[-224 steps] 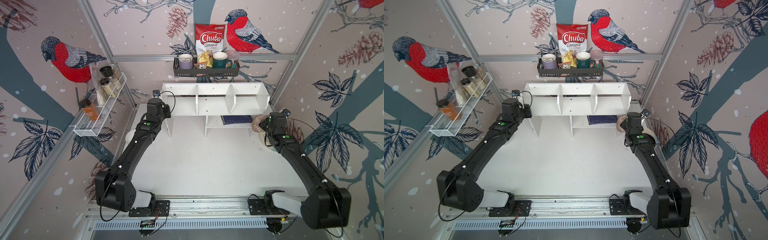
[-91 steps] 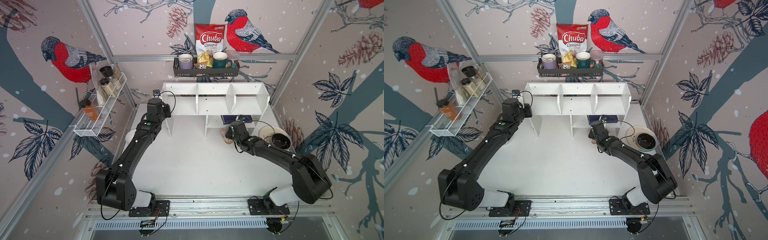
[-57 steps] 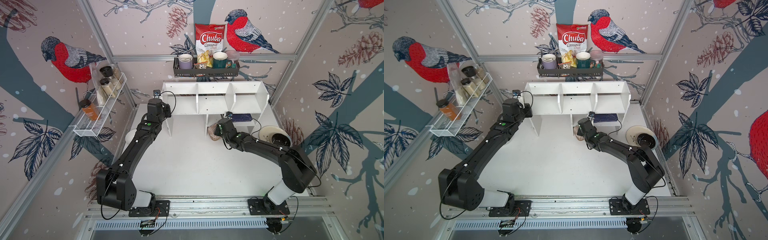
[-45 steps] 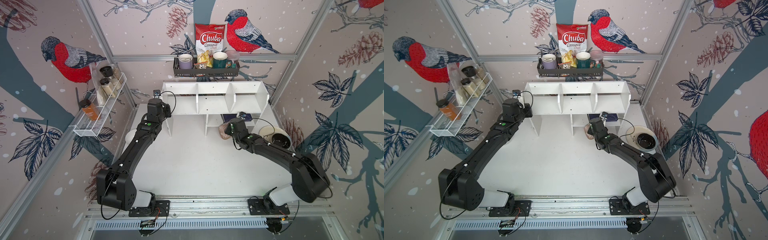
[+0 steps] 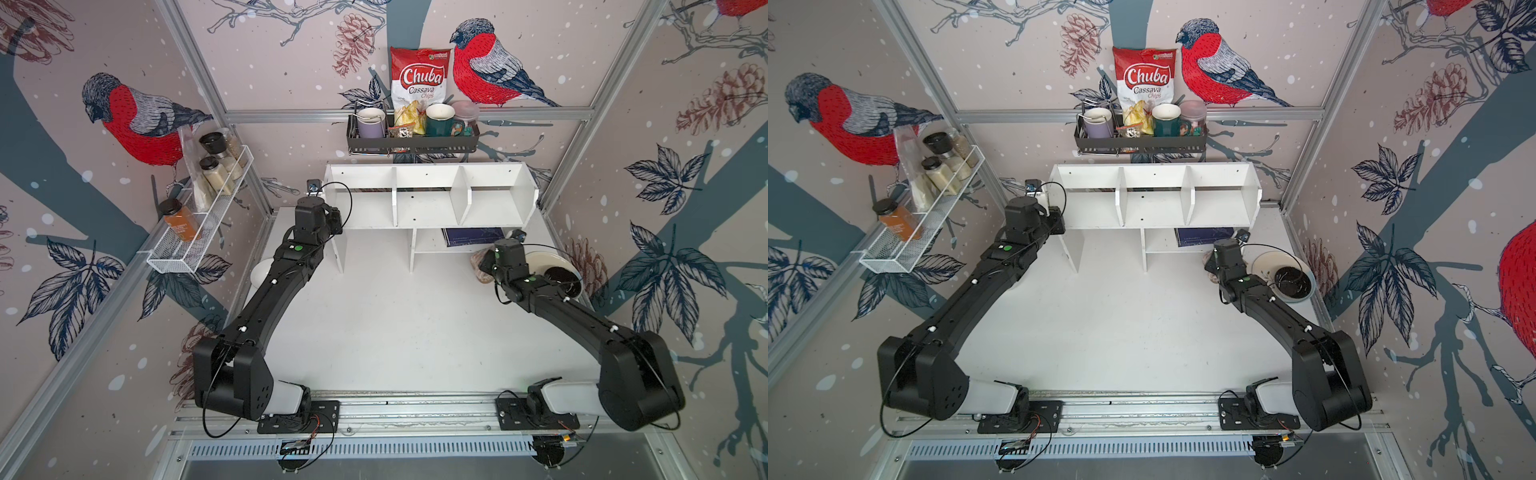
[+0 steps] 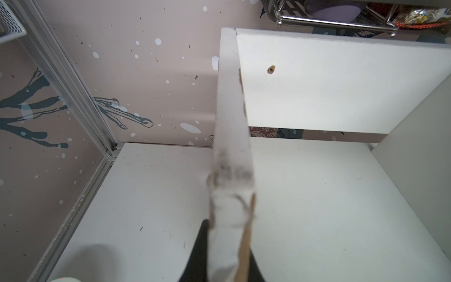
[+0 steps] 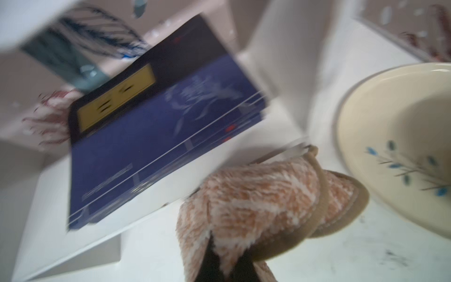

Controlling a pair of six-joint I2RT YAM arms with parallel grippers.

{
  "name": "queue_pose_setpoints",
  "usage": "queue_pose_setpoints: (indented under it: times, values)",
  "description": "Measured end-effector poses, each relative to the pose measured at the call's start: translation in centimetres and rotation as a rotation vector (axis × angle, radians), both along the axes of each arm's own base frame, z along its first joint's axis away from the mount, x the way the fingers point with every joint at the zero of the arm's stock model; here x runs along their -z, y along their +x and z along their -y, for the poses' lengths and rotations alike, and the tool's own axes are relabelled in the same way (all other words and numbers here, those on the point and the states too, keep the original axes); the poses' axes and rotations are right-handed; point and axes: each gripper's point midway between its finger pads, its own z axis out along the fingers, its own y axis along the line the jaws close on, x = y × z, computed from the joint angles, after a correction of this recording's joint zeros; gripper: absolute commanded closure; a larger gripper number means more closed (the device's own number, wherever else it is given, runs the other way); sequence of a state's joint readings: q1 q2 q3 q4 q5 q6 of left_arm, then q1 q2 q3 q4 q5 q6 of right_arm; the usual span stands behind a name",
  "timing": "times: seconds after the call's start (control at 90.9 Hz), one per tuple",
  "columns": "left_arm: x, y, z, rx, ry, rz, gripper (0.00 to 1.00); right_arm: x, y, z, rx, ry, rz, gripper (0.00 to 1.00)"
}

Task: Wipe the bookshelf clean with a cloth
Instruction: Wipe the dust from the shelf.

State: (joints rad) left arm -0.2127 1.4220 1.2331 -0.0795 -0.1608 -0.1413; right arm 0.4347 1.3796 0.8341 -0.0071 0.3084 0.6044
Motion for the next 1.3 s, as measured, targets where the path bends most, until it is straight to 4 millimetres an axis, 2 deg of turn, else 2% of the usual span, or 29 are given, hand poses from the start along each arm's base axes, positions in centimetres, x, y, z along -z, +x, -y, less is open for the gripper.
queue_pose_setpoints:
  times: [0.077, 0.154, 0.209, 0.297, 0.407, 0.473, 0.528, 0.616, 0.726, 0.847, 0.924, 1.012, 1.089, 1.177, 1.232, 1.298]
  values:
    - [0.0, 0.0, 0.0, 0.0, 0.0, 0.0, 1.0, -0.3, -0.1, -3.9, -0.08, -0.007, 0.003, 1.0]
    - [0.0, 0.0, 0.0, 0.0, 0.0, 0.0, 1.0, -1.4, 0.2, -7.4, -0.137, -0.008, 0.027, 1.0]
    - [0.0, 0.0, 0.0, 0.0, 0.0, 0.0, 1.0, -3.2, 0.2, -10.0, -0.175, -0.002, 0.062, 1.0]
    - [0.0, 0.0, 0.0, 0.0, 0.0, 0.0, 1.0, -7.4, -0.3, -13.8, -0.238, 0.005, 0.152, 1.0]
    - [0.0, 0.0, 0.0, 0.001, -0.001, 0.0, 1.0, -12.2, -0.8, -16.4, -0.275, 0.014, 0.251, 1.0]
    - [0.0, 0.1, 0.0, 0.001, -0.001, 0.0, 1.0, -13.8, -0.8, -17.0, -0.275, 0.018, 0.288, 1.0]
    - [0.0, 0.1, 0.0, 0.001, -0.001, -0.001, 1.0, -14.4, -0.7, -17.7, -0.28, 0.007, 0.306, 1.0]
    - [0.0, 0.1, 0.0, 0.001, -0.001, 0.0, 1.0, -12.7, -0.5, -19.1, -0.296, -0.012, 0.283, 1.0]
    - [0.0, 0.1, 0.0, 0.001, -0.001, 0.0, 1.0, -6.9, -0.9, -19.9, -0.318, -0.068, 0.193, 1.0]
    - [0.0, 0.1, 0.0, 0.001, -0.001, 0.0, 1.0, -0.4, -2.1, -19.8, -0.325, -0.11, 0.082, 1.0]
    - [0.0, 0.1, 0.0, 0.002, -0.001, 0.0, 1.0, 2.3, -2.8, -19.7, -0.323, -0.11, 0.037, 1.0]
    - [0.0, 0.1, 0.0, 0.002, -0.001, 0.0, 1.0, 4.7, -2.6, -18.5, -0.295, -0.096, -0.014, 1.0]
    - [0.0, 0.1, 0.0, 0.002, -0.001, 0.0, 1.0, 5.4, -1.9, -17.4, -0.266, -0.073, -0.038, 1.0]
    - [0.0, 0.1, 0.0, 0.002, -0.001, 0.0, 1.0, 4.5, -1.4, -17.4, -0.258, -0.028, -0.03, 1.0]
    - [0.0, 0.1, 0.0, 0.002, -0.001, 0.0, 1.0, 3.0, -1.3, -17.7, -0.266, -0.004, -0.006, 1.0]
    - [0.0, 0.1, 0.0, 0.001, -0.001, 0.0, 1.0, 0.2, -1.0, -18.1, -0.272, 0.033, 0.042, 1.0]
